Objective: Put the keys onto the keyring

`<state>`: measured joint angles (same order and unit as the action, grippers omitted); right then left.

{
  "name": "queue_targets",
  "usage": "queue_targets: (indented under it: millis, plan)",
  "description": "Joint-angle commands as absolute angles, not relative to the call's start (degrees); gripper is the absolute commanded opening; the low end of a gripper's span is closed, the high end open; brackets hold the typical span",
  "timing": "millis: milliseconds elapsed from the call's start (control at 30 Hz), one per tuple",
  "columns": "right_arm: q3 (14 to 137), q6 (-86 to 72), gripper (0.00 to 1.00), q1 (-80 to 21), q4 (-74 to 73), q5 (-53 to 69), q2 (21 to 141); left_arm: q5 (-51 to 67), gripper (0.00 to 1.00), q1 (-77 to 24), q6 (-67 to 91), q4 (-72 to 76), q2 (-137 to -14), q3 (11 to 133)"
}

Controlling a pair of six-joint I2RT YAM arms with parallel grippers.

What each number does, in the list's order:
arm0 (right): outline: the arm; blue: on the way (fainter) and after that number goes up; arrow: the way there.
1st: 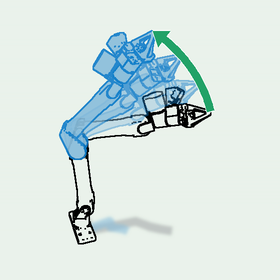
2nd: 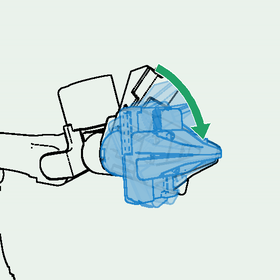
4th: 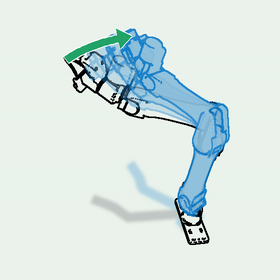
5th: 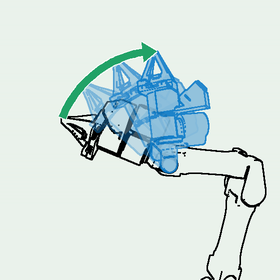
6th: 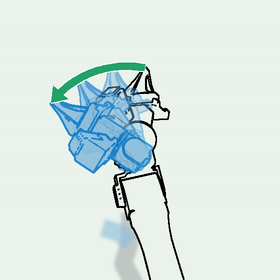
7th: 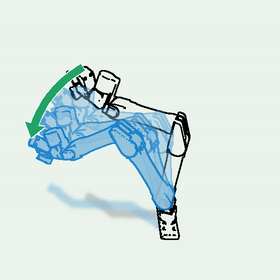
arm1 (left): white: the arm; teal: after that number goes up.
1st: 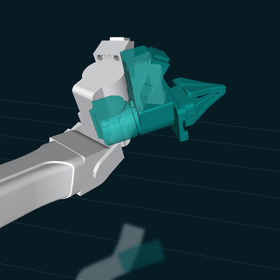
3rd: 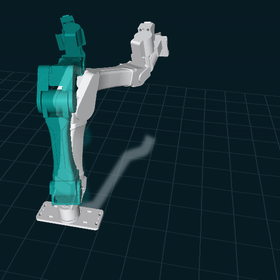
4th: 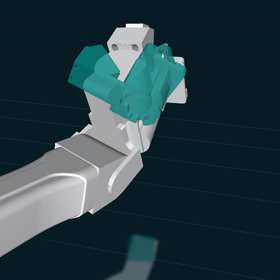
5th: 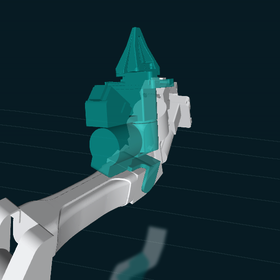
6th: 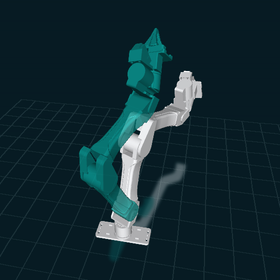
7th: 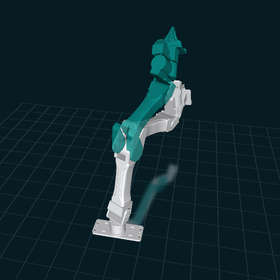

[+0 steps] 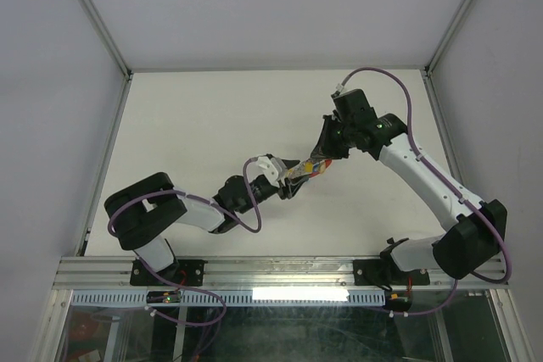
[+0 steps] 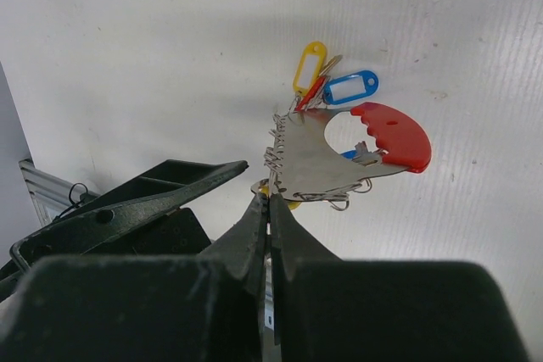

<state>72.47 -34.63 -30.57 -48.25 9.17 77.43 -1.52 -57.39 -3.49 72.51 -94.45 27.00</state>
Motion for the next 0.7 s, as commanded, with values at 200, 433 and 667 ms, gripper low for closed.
queue_targets:
  millis: [200, 433, 667]
  plan:
    - [72.7, -35.5, 0.0, -30.3, -45.0, 11.6, 74.5, -1.1, 0.43, -57.7, -3.8, 76.1, -95.3, 29.9]
    - [72.7, -35.5, 0.0, -30.3, -44.9, 11.6, 74.5, 0.1, 0.31, -57.7, -4.1, 75.8, -95.0, 30.2]
    - [72.8, -35.4, 0.0, -30.3, -44.9, 11.7, 74.5, 1.3, 0.25, -57.7, -4.4, 75.6, -95.2, 30.5]
